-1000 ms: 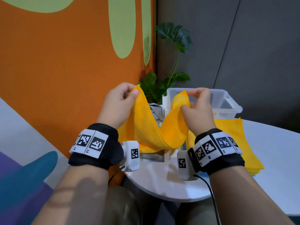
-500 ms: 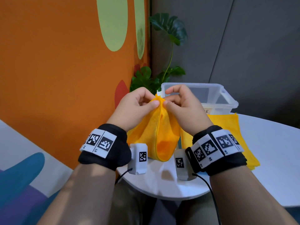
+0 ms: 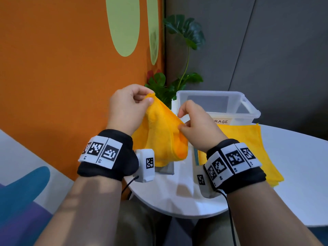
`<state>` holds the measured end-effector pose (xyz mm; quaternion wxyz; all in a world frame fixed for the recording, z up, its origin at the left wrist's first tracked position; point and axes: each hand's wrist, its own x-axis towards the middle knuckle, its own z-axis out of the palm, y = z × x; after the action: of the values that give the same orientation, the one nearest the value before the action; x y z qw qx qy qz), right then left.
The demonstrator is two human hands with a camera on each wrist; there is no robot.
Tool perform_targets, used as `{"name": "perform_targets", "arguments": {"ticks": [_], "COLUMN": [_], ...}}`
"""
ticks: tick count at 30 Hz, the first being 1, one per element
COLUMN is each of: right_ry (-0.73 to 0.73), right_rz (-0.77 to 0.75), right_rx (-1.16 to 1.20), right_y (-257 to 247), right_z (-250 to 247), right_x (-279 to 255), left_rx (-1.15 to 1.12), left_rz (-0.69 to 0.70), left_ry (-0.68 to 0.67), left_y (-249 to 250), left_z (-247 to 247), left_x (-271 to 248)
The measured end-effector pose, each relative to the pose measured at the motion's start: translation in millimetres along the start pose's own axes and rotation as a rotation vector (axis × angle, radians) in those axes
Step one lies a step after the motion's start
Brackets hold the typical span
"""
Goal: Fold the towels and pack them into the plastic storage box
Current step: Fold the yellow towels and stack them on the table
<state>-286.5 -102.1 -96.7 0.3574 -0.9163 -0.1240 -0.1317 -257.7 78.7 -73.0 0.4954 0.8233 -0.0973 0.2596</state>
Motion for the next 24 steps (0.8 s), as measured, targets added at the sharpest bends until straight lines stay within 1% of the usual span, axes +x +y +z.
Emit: {"name": "perform_targets", "arguments": {"ticks": [2, 4, 6, 8, 10, 12, 14, 15, 19, 21, 22, 24], "right_ry": [-0.05, -0.083, -0.134, -0.196, -0.16, -0.067, 0.024, 0.103, 0.572, 0.74, 0.788, 0.837], "right_rz": [0.005, 0.02, 0.048, 0.107, 0.16, 0.171, 0.161, 0.142, 0.022, -0.059, -0.091, -0.12], "right_rx": [-0.107, -0.207, -0.31, -0.383, -0.351, -0.272, -0.259, -0.266, -0.167, -0.082, -0.052, -0.023], "right_y": [2, 3, 2, -2, -4, -7, -8, -8, -13, -18, -21, -24], "right_z": [0, -1, -4, -7, -9, -13, -17, -19, -27, -30, -30, -30], "right_x": [-2, -1, 4, 8, 8, 4, 2, 3, 9, 11, 12, 12], "left_rx": [0.023, 0.03, 0.037, 0.037, 0.034, 0.042, 0.05, 0.048, -0.002, -0.046, -0.068, -0.104], "left_rz": [-0.029, -0.038, -0.033, -0.03, -0.026, -0.03, -0.028, -0.027, -0.028, -0.023, -0.021, -0.025], "left_ry": [0.106, 0.169, 0.195, 0.213, 0.235, 0.26, 0.275, 0.279, 0.251, 0.214, 0.199, 0.175], "left_y": [-2, -5, -6, -6, -5, -5, -5, -4, 0, 3, 6, 11], "left_z": [-9, -16, -19, -20, -22, -26, -29, -30, -29, -29, -30, -31], "left_x": [6, 9, 10, 9, 9, 10, 11, 11, 10, 10, 10, 9]}}
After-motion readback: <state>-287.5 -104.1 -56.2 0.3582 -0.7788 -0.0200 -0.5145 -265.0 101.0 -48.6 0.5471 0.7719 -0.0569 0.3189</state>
